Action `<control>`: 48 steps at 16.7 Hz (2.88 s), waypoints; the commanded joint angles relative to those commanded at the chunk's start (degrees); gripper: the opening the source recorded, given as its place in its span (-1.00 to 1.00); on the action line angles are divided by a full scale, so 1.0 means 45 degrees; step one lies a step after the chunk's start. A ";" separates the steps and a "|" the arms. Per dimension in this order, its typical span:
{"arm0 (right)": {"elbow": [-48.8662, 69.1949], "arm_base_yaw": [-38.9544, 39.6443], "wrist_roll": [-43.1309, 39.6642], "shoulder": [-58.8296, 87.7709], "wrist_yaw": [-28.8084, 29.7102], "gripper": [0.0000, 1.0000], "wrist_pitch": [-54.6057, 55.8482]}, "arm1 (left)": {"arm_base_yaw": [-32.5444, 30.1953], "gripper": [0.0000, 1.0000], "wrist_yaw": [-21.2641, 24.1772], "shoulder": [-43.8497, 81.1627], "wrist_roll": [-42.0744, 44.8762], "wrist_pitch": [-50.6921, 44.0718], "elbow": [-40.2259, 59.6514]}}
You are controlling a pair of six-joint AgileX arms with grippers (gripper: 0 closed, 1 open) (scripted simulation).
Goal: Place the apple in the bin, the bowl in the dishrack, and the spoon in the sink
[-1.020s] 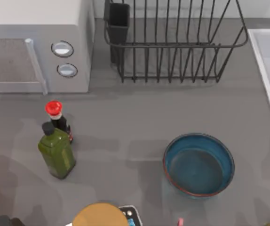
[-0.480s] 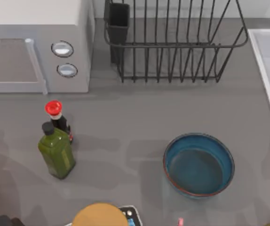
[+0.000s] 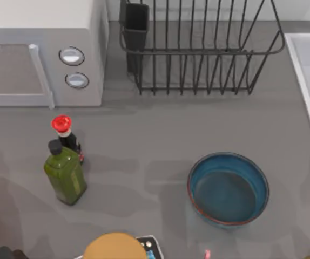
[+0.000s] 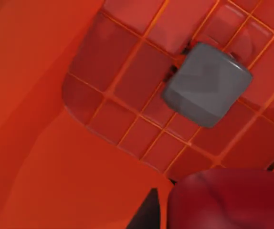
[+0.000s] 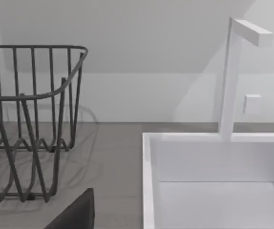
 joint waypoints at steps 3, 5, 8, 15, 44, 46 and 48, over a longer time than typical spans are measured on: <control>0.0000 0.0000 0.0000 0.0000 0.0000 1.00 0.0000 | 0.0055 -1.00 -0.0021 0.0306 -0.0038 0.1759 -0.1320; 0.0000 0.0000 0.0000 0.0000 0.0000 1.00 0.0000 | 0.0059 -1.00 -0.0045 0.0479 -0.0017 0.2492 -0.2010; 0.0000 0.0000 0.0000 0.0000 0.0000 1.00 0.0000 | 0.0058 -1.00 -0.0050 0.0543 0.0019 0.2688 -0.2199; 0.0000 0.0000 0.0000 0.0000 0.0000 1.00 0.0000 | 0.0058 -0.25 -0.0050 0.0543 0.0019 0.2688 -0.2199; 0.0000 0.0000 0.0000 0.0000 0.0000 1.00 0.0000 | -0.1691 1.00 -0.0019 -0.5256 -0.8652 0.6384 -0.5554; 0.0000 0.0000 0.0000 0.0000 0.0000 1.00 0.0000 | -0.2257 1.00 -0.0058 -0.6995 -1.1561 0.7701 -0.6748; 0.0000 0.0000 0.0000 0.0000 0.0000 1.00 0.0000 | -0.2851 1.00 -0.0100 -0.8799 -1.4570 0.9069 -0.7991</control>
